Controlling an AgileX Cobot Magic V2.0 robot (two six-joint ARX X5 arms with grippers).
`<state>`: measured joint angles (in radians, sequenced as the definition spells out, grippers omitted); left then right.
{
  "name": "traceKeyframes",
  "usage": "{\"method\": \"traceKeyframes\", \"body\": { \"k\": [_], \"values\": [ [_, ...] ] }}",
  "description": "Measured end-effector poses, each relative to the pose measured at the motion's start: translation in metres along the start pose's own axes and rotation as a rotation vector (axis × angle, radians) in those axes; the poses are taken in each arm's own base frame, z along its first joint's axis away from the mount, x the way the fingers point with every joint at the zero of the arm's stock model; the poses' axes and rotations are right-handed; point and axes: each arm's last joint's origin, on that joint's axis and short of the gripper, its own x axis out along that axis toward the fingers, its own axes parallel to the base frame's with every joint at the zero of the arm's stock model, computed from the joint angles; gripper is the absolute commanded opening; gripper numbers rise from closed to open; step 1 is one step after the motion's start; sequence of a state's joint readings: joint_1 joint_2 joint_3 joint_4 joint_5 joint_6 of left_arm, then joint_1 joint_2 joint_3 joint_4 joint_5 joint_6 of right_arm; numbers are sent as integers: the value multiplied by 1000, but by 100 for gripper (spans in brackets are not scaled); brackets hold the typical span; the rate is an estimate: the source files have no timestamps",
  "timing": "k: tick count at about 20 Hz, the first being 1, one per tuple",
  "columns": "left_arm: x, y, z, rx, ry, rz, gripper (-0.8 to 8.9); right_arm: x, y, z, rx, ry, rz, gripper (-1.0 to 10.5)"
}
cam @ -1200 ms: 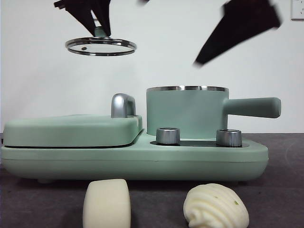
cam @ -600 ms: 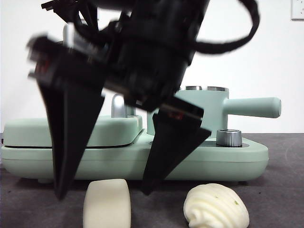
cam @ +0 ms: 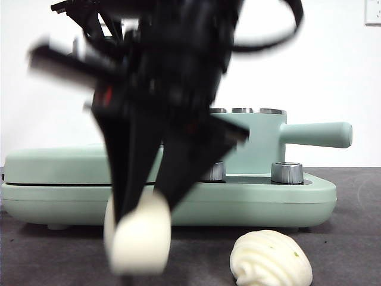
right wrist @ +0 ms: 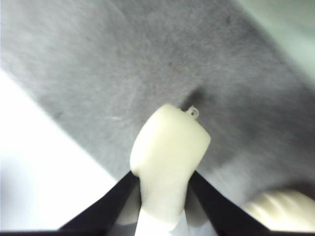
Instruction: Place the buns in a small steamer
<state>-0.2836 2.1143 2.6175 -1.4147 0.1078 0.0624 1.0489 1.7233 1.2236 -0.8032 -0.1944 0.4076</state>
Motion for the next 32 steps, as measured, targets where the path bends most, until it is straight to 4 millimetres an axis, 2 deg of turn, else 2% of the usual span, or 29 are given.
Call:
{"method": "traceKeyframes", "body": {
  "k": [4, 6, 9, 11, 12, 14, 16, 20, 26, 27, 30, 32],
  "values": [
    [0, 0, 0, 0, 0, 0, 51, -68, -12, 27, 55, 19, -37, 110],
    [0, 0, 0, 0, 0, 0, 51, -106, -21, 40, 68, -40, -40, 110],
    [0, 0, 0, 0, 0, 0, 51, -156, -46, 57, 91, -185, -45, 110],
    [0, 0, 0, 0, 0, 0, 51, -178, -69, 65, 131, -239, -65, 111],
    [0, 0, 0, 0, 0, 0, 51, -182, -80, 69, 149, -247, -76, 111],
    [0, 0, 0, 0, 0, 0, 51, -179, -106, 82, 192, -245, -98, 115],
    [0, 0, 0, 0, 0, 0, 51, -163, -123, 95, 206, -210, -109, 117],
    [0, 0, 0, 0, 0, 0, 51, -132, -145, 115, 176, -190, -120, 118],
    [0, 0, 0, -3, 0, 0, 51, -102, -162, 130, 168, -154, -124, 121],
    [0, 0, 0, -3, 0, 0, 51, -100, -163, 130, 168, -154, -125, 143],
    [0, 0, 0, -3, 0, 0, 51, -100, -163, 131, 166, -160, -125, 355],
    [0, 0, 0, -3, 0, 0, 51, -100, -163, 131, 166, -161, -125, 406]
  ]
}}
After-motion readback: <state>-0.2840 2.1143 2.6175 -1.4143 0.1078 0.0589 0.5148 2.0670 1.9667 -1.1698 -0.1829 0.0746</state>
